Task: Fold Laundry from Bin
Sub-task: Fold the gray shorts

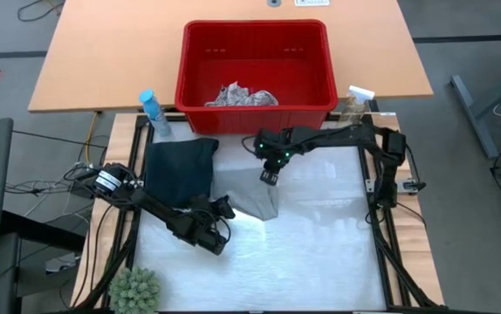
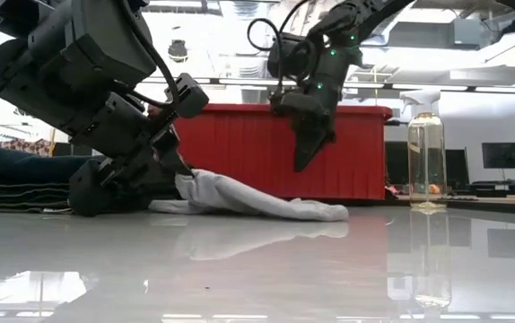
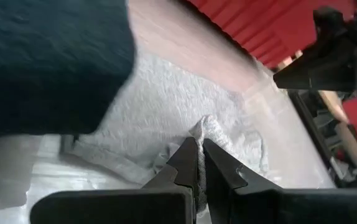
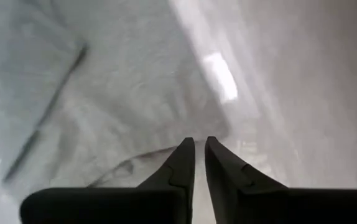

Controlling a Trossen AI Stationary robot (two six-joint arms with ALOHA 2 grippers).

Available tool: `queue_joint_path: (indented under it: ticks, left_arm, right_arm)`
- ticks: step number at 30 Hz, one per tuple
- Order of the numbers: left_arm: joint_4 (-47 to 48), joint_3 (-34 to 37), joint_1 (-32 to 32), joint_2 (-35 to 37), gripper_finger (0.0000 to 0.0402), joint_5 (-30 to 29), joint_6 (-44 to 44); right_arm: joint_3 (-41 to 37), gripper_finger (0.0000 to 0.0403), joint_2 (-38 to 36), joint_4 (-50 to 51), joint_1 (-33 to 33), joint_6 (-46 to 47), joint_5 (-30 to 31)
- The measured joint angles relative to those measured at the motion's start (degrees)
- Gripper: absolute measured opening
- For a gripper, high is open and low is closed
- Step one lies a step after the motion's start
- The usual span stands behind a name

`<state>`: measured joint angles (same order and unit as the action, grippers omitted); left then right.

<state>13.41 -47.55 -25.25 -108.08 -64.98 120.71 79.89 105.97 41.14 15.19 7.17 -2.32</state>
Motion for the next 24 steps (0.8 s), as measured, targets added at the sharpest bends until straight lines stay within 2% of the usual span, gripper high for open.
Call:
queue_joint_path:
  ticks: [3, 7, 14, 18, 24]
  left_arm:
    - [0.0, -0.5, -0.2, 1.7, 0.0, 0.6, -4.6]
    - [-0.3, -0.7, -0.2, 4.6, 0.0008, -0.4, -7.8]
    - [1.2, -0.8, -0.3, 8.6, 0.0073, -1.3, -16.3]
    - [0.9, -0.8, -0.2, 9.7, 0.0121, 2.7, -21.5]
    - [1.2, -0.9, -0.1, 12.0, 0.019, 8.6, -30.8]
  right_arm:
    - [0.0, 0.0086, -1.7, -0.2, -0.5, -1.0, -0.9]
    - [0.1, 0.013, -3.7, 0.6, -1.2, -3.0, -6.2]
    - [0.2, 0.0199, -6.2, 3.0, -5.4, -9.1, -12.5]
    - [-1.4, 0.0206, -5.9, 0.8, -8.8, -13.8, -10.6]
    - [-8.0, 0.0195, -5.9, -10.8, -11.7, -13.4, -11.2]
